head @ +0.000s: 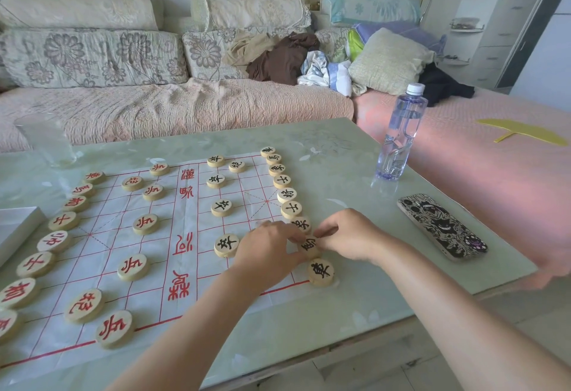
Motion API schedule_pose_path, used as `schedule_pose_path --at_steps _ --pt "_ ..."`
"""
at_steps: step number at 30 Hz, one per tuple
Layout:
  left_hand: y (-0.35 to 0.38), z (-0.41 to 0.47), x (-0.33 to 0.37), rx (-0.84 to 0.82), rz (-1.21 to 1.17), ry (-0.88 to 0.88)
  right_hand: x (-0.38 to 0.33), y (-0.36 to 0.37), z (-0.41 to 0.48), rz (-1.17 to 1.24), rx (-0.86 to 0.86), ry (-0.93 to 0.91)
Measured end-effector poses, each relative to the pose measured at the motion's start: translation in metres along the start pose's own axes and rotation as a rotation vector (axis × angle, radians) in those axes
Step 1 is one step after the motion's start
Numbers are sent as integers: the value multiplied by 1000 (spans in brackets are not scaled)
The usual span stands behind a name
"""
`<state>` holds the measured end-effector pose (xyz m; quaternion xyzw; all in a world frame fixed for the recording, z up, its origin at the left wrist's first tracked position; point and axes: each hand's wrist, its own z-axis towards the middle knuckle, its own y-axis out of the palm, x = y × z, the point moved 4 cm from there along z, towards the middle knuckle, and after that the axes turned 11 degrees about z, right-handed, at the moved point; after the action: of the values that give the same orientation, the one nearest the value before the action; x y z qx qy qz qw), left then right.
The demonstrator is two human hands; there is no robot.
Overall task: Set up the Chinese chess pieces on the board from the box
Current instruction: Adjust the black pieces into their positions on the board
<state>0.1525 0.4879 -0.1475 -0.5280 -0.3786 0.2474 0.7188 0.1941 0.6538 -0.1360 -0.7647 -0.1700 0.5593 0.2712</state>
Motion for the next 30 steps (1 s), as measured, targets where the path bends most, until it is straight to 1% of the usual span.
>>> schedule_pose_path --at_steps 3,10,13,16,18,21,23,25,27,30 --pt "1 0 1 15 -25 -19 -1 1 2 1 3 -19" --pt "2 -1 -1 -19 -48 -25 2 0 7 -5 0 -6" --pt "0 -3 1 -8 -49 -5 -3 -6 0 -14 31 -23" --pt "-7 -9 3 82 -43 35 -6 -12 -10 -81 46 -59" --pt "-11 -15 6 110 -32 66 -7 -15 -20 -100 31 -53" --pt "-13 -24 12 88 4 114 -5 -13 -39 -142 0 -4" --pt "-12 -30 16 70 20 134 -3 -7 -50 -258 7 21" --pt "-12 -34 19 57 20 146 -1 0 -55 -359 39 6" --pt "-11 -38 21 54 41 162 0 3 -56 -373 54 -14" --pt "-9 -43 24 47 81 180 3 4 -54 -313 -13 -31"
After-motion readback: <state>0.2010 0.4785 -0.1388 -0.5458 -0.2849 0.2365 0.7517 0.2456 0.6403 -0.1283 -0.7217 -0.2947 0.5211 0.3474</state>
